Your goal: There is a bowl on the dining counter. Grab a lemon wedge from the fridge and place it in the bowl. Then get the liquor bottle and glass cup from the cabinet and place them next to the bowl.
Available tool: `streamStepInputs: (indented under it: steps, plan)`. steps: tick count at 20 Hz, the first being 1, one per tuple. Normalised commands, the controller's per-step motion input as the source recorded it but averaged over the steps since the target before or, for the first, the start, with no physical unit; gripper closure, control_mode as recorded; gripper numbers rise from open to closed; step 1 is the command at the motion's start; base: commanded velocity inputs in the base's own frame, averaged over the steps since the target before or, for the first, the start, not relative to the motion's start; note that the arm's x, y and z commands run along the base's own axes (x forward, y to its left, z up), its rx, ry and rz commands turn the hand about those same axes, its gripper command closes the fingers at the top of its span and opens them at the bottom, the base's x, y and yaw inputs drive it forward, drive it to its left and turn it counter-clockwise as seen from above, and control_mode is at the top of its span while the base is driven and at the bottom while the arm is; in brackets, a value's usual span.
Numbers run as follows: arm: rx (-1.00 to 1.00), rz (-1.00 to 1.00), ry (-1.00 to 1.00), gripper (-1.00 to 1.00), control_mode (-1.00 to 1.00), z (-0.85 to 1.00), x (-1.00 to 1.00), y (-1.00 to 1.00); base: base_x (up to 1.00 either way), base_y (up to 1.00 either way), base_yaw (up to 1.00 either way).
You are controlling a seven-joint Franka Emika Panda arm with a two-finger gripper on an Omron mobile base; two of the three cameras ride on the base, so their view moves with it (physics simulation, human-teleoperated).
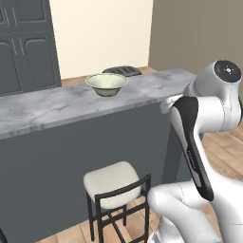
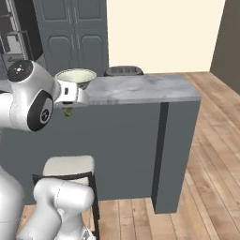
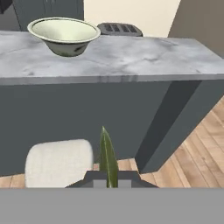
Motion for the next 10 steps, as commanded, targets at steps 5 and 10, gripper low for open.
streamStepInputs:
  steps: [5, 10]
  plan:
    - [0.00, -0.09, -0.02, 1.00, -1.00, 0.03, 0.04, 0.16, 0.30, 0.27, -0.19]
    - [0.00, -0.07, -0.13, 1.00, -1.00, 0.37, 0.00, 0.28, 0.00, 0.00, 0.00]
